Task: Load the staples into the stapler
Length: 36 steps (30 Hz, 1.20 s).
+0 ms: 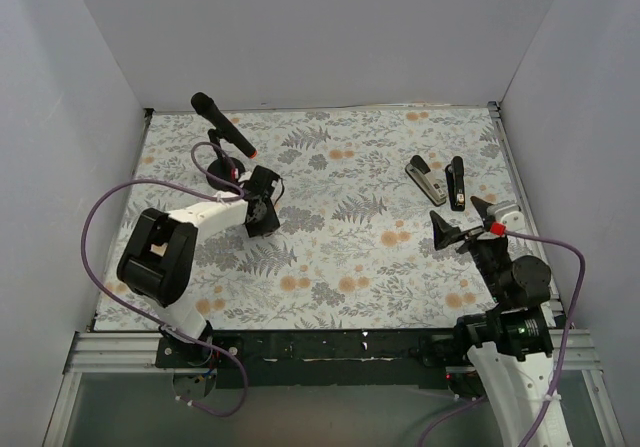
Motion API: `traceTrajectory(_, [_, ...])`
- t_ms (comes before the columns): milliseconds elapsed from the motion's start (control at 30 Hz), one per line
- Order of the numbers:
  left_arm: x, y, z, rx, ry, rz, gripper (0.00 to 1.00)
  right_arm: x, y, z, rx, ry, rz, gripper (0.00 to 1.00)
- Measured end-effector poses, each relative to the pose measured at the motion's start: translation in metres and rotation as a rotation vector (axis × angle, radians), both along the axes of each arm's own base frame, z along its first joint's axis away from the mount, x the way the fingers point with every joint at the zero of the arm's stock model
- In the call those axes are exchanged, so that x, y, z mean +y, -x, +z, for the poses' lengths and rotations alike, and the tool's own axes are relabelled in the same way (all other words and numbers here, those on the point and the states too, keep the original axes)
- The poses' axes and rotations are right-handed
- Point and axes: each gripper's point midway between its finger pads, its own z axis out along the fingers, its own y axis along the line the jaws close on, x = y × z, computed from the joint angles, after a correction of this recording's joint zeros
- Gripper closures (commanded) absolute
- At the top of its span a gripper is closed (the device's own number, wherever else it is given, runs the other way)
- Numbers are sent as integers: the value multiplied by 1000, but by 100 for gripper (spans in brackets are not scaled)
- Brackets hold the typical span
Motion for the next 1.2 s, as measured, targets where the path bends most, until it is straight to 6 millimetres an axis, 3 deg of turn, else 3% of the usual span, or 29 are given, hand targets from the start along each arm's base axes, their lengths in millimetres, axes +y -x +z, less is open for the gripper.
traceTrajectory(133, [-26,26,0,7,17,-65,69,22,-5,-8,114,-34,111,2])
traceTrajectory(333, [-57,74,1,27,84,-68,67,55,-9,-42,366,-93,274,2])
traceTrajectory(467, [-70,97,3,43,131,-40,55,78,-4,-71,544,-149,400,2])
traceTrajectory(533, [-76,102,4,50,152,-20,45,88,2,-88,627,-194,455,2])
traceTrajectory(633, [-87,107,5,55,188,3,36,96,12,-110,719,-250,497,2])
traceTrajectory(700, [-95,108,7,56,221,15,35,100,18,-120,763,-279,508,2])
traceTrajectory(1033, [-150,86,18,45,370,22,33,127,41,-145,839,-337,562,2])
traceTrajectory(1200, [-159,76,31,2,392,-5,29,137,44,-153,882,-340,554,2])
